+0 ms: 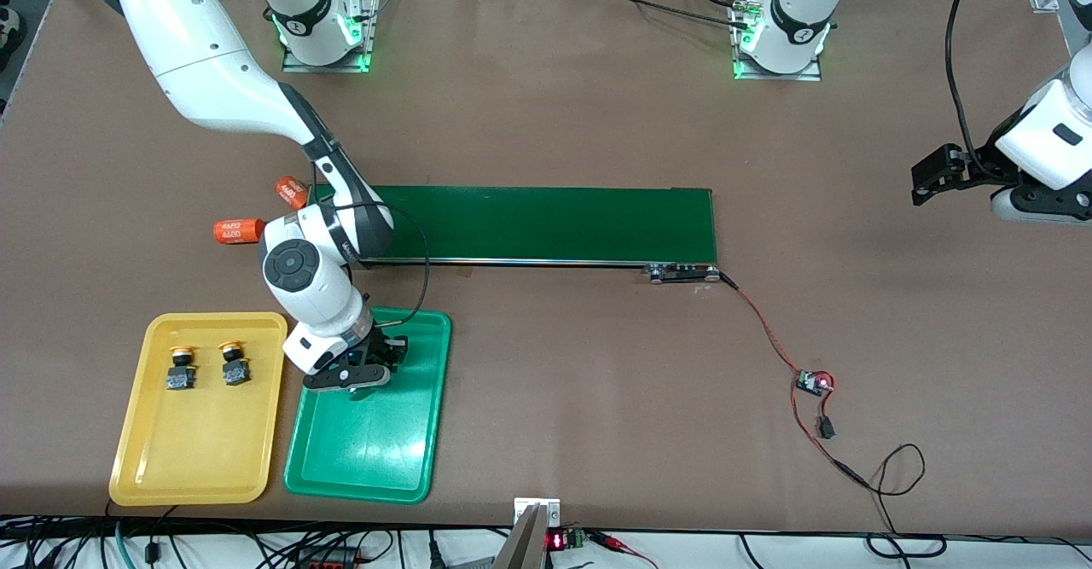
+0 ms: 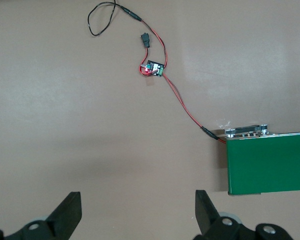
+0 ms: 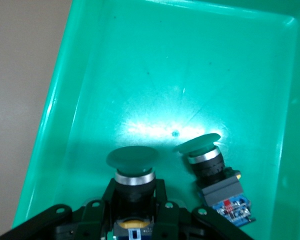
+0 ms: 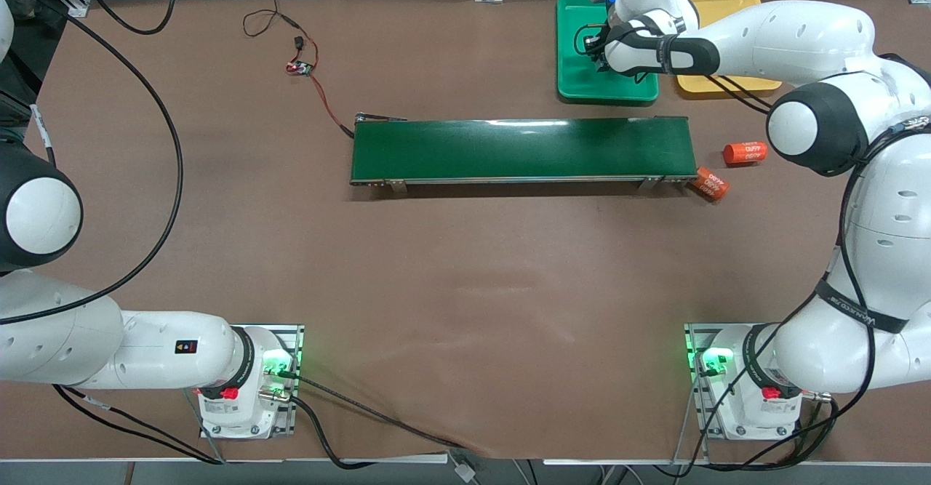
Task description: Sort buttons by color to trays
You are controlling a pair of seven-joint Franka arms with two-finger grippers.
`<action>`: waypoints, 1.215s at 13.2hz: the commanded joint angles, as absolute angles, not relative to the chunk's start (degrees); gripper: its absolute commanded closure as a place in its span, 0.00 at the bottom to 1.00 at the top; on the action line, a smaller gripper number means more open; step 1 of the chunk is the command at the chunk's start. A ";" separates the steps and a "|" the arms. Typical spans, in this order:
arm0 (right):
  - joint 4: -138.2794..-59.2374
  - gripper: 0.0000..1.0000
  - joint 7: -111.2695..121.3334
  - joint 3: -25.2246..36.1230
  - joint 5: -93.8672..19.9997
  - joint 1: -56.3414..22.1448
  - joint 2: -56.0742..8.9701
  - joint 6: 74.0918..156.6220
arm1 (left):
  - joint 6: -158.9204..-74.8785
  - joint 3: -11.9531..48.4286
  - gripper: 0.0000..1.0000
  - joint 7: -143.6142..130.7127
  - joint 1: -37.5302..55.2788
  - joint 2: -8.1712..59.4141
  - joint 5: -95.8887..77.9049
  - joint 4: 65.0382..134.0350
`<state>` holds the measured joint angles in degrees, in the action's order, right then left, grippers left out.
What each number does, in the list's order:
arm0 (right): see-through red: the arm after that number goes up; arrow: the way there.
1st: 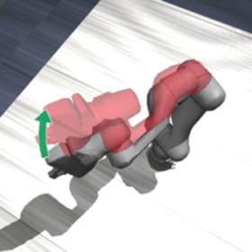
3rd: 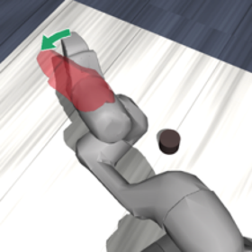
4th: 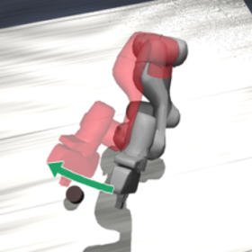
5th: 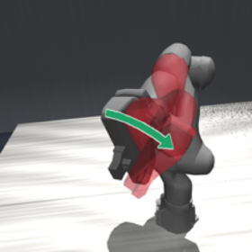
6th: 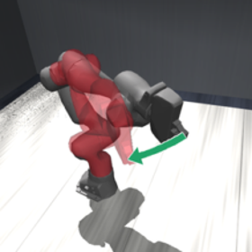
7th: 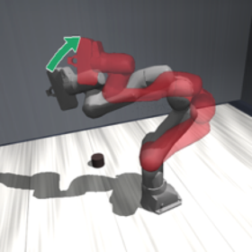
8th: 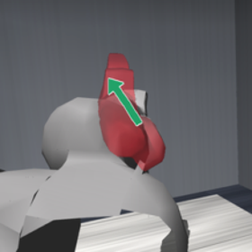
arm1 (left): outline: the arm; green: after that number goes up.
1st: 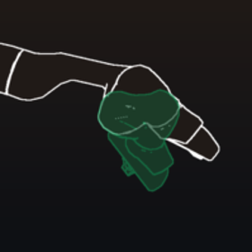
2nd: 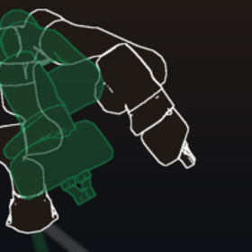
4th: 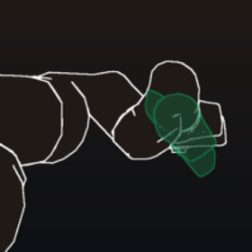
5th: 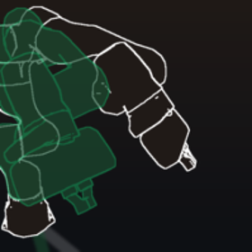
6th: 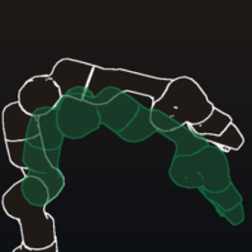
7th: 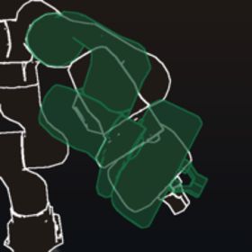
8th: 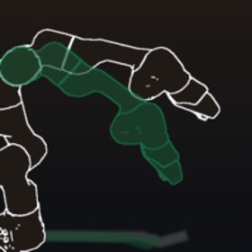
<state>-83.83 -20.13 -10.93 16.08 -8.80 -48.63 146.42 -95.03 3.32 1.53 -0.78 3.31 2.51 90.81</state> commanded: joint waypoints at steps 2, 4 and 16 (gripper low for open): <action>-82.44 0.05 -19.77 -10.37 16.61 -9.40 -49.57 147.83 | -93.52 3.69 0.00 1.49 -1.05 3.60 2.99 89.30; -82.44 0.00 -19.25 -10.37 16.61 -9.32 -49.05 147.66 | -93.52 3.60 0.00 1.49 -1.05 3.60 2.99 89.30; -83.41 0.00 -8.39 -10.46 7.31 -1.86 -25.69 111.13 | -93.43 3.69 0.00 1.49 -1.05 3.60 2.99 89.47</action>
